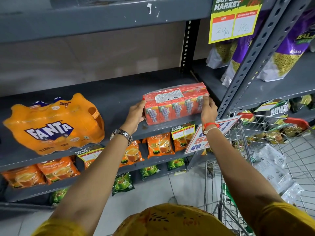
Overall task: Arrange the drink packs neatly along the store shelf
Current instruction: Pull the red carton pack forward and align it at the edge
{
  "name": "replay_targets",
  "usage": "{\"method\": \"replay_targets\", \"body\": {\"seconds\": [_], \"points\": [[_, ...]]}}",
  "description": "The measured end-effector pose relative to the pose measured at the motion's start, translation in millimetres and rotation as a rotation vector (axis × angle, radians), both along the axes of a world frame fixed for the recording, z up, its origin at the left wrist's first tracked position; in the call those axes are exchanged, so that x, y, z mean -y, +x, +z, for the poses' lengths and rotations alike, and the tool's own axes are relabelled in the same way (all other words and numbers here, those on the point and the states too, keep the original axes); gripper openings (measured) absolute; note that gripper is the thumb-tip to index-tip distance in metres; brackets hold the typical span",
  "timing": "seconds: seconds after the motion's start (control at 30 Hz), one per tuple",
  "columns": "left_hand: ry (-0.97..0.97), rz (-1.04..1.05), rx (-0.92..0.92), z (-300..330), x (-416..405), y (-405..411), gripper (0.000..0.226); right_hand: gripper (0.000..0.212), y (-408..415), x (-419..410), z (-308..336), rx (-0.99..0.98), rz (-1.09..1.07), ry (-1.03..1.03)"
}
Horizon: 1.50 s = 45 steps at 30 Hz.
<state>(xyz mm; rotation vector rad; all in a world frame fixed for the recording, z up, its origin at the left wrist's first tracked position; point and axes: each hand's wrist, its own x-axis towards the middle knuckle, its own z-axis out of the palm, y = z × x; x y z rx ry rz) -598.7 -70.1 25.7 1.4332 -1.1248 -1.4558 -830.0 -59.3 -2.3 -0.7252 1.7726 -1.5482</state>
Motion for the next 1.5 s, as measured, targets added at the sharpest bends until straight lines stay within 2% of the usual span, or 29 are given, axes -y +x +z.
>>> {"method": "replay_targets", "body": {"seconds": [0.17,0.7,0.93,1.1,1.2,1.3,1.4,1.5], "points": [[-0.016,0.000,0.025,-4,-5,0,0.044,0.053,1,-4,-3,0.033,-0.004,-0.022],[-0.032,0.006,0.027,-10,-15,-2,0.042,0.054,1,-17,-5,0.041,0.010,-0.039],[-0.019,0.022,0.020,-12,-17,-5,0.044,0.047,-1,-17,-6,0.071,0.026,-0.039],[-0.028,0.012,0.002,-13,-14,-4,0.033,0.043,-3,-17,-5,0.099,0.008,-0.038],[-0.046,0.055,-0.032,-19,-20,-11,0.044,0.047,-6,-18,-4,0.125,0.023,-0.024],[-0.054,0.078,-0.060,-29,-31,-23,0.060,0.066,-7,-18,-4,0.144,0.088,0.008],[-0.061,0.082,-0.074,-36,-36,-30,0.064,0.077,-13,-12,-17,0.148,0.128,0.023],[-0.063,0.069,-0.086,-34,-37,-28,0.060,0.065,-8,-13,-8,0.129,0.097,0.034]]}}
